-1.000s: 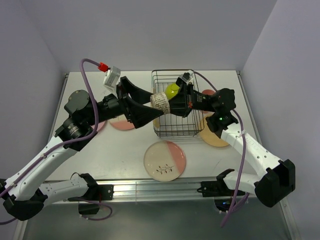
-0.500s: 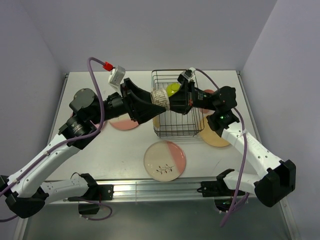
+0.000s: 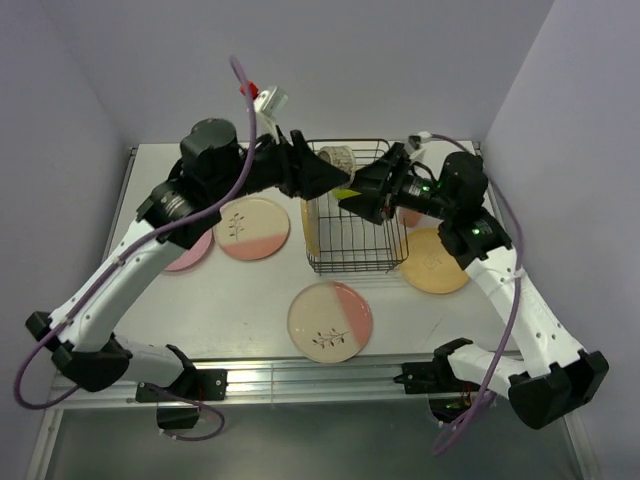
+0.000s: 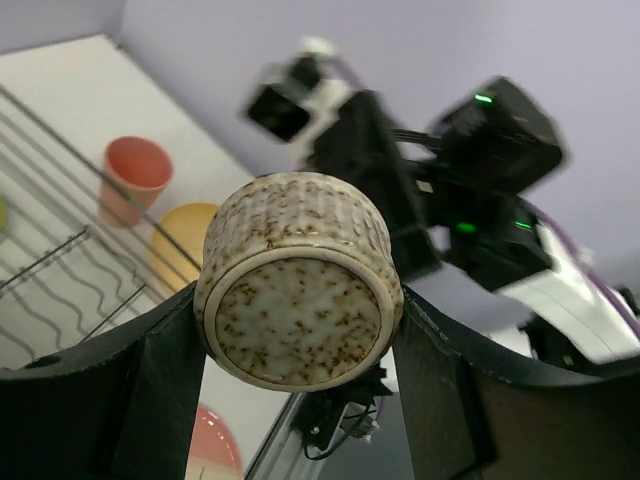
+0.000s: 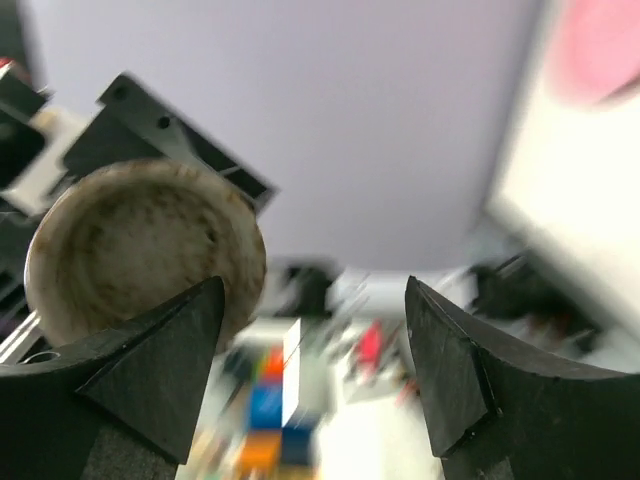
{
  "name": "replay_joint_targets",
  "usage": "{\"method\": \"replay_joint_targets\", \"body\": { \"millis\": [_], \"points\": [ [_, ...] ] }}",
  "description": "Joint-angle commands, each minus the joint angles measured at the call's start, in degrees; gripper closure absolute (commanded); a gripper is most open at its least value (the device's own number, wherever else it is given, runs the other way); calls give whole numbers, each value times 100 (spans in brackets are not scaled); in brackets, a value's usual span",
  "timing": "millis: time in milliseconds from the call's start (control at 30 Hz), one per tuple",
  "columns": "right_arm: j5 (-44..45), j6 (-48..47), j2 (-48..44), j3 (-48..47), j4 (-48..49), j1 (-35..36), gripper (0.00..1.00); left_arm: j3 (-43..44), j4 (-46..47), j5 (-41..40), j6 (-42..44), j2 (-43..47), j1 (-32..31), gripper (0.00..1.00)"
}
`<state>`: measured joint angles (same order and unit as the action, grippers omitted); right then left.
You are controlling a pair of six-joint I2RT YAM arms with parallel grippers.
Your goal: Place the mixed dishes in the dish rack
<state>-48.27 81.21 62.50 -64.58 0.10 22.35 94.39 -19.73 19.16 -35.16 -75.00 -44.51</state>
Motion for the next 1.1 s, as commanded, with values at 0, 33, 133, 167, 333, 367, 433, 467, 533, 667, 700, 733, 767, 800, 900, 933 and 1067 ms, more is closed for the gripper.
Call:
{"method": "replay_joint_targets", "body": {
  "millis": [0,33,133,167,333,367,433,467,533,667,700,733,767,800,900,933,1067],
  "points": [
    [800,-2397,-598,-564,-3012,-361,21,1044,-837,-1001,35,-733,530,100],
    [1002,-2608,-773,-591,-3677,-450,21,1368,-936,-1019,35,-1074,697,100],
    [1916,-3426,-1002,-722,-4838,-643,22,2036,-1156,-1221,175,-1751,856,100],
    [2135,-3784,-1099,-775,-5096,-653,22,2240,-1252,-1291,237,-1972,883,100],
    [3033,-4543,-1223,-1336,-6099,-670,24,3838,-1894,-1528,729,-3421,1102,100],
    [3139,-4761,-1153,-1486,-6214,-670,24,3920,-1842,-1546,895,-3546,1137,100],
    [3471,-5008,-917,-1968,-6582,-670,24,4043,-1711,-1590,1054,-3845,1251,100],
    [3561,-5071,-819,-2136,-6723,-670,24,4070,-1606,-1582,1116,-3933,1304,100],
    [3849,-5228,-574,-2636,-7170,-670,24,4175,-1552,-1512,1196,-4214,1575,100],
    [4385,-5387,-537,-3043,-7594,-679,24,4052,-1254,-933,959,-4628,2025,100],
    [4483,-5405,-563,-3052,-7647,-688,24,4104,-1192,-879,949,-4742,2060,100],
    [4580,-5414,-607,-3017,-7735,-688,24,4209,-1157,-844,958,-4969,2087,100],
    [4720,-5414,-651,-2965,-7753,-697,24,4271,-1113,-800,949,-5085,2087,100],
    [4756,-5414,-677,-2903,-7753,-714,24,4359,-1025,-747,914,-5208,2096,100],
    [4774,-5379,-783,-2587,-7770,-749,24,4711,-876,-607,730,-5726,2096,100],
    [4783,-5405,-774,-2569,-7797,-750,24,4711,-823,-615,695,-5780,2096,100],
    [4818,-5484,-792,-2499,-7876,-793,24,4782,-700,-633,554,-6087,2096,100]
  ]
}}
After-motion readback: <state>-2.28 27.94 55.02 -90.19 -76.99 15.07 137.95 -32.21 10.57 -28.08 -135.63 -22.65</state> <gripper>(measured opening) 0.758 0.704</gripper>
